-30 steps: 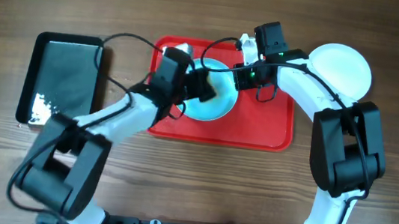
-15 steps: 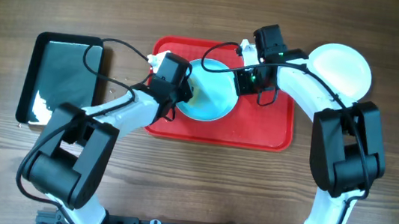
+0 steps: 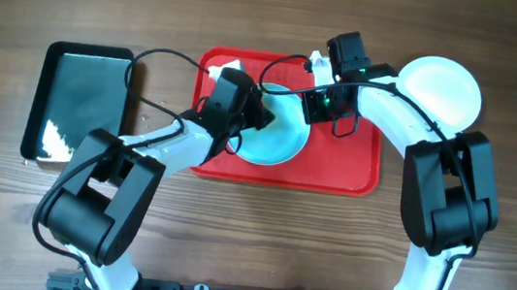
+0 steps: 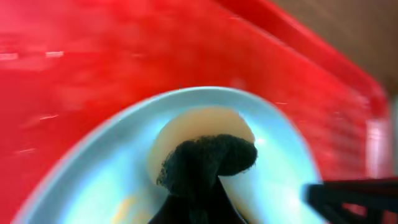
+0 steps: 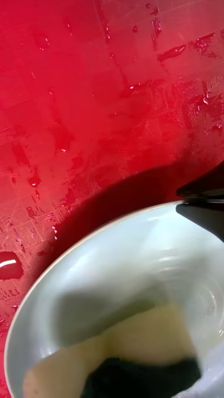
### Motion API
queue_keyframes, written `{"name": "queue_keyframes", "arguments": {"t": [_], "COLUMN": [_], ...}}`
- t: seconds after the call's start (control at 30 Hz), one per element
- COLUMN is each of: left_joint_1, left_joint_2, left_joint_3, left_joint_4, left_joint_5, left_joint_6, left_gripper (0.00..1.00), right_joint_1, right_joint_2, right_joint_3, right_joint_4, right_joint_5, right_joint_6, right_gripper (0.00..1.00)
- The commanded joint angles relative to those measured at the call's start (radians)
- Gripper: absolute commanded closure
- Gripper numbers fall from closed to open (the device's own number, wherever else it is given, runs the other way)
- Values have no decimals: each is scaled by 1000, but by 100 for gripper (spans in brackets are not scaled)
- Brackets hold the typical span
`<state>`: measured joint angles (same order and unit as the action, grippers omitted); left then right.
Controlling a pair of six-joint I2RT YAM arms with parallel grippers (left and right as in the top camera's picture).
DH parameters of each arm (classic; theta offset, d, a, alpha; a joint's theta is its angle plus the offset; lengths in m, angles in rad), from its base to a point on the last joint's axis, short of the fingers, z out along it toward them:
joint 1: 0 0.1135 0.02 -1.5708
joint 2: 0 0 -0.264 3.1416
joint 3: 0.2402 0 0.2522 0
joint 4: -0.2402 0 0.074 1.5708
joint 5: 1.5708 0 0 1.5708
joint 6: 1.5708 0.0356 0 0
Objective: Clean dirty plates on tray and stack at the side
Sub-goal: 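Scrub the right blue plate with the sponge in the left gripper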
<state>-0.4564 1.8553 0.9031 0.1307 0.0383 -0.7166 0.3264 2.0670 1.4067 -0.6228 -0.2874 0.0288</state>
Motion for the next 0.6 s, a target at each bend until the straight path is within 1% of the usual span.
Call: {"name": "queue_keyframes", "arguments": {"t": [0.0, 0.07, 0.1, 0.13, 0.17, 0.23, 0.27, 0.33, 0.37, 0.43, 0.47, 0.57], "left_joint_1": [6, 8, 8, 8, 8, 7, 8, 8, 8, 2, -11, -27], "left_joint_2": [19, 19, 18, 4, -34, -93, -142, -185, -187, -163, -136, -64], "left_joint_3": [0, 0, 0, 0, 0, 0, 0, 0, 0, 0, 0, 0], "left_joint_4": [-97, -150, -150, -140, -126, -113, -108, -98, -82, -82, -82, -130], "left_joint_5": [-253, -451, -552, -700, -802, -800, -733, -541, -251, 3, 46, 37], "left_joint_6": [27, 118, 163, 190, 190, 189, 189, 189, 186, 185, 185, 186], "left_gripper": [96, 96, 96, 96, 96, 96, 96, 96, 96, 96, 96, 96], "right_joint_1": [-4, -4, -4, -4, -4, -4, -4, -4, -4, -4, -4, -4], "right_joint_2": [22, 22, 22, 22, 22, 22, 22, 22, 22, 22, 22, 22], "right_joint_3": [-8, -8, -8, -8, -8, -8, -8, -8, -8, -8, -8, -8], "right_joint_4": [0, -4, -5, -7, -11, -11, -10, -9, -3, 9, 13, 12], "right_joint_5": [17, 17, 19, 25, 25, 25, 25, 25, 24, 24, 24, 24], "right_joint_6": [-11, -19, -30, -29, -29, -29, -29, -29, -29, -28, -27, -27], "right_gripper": [96, 96, 95, 96, 96, 96, 96, 96, 96, 96, 96, 96]}}
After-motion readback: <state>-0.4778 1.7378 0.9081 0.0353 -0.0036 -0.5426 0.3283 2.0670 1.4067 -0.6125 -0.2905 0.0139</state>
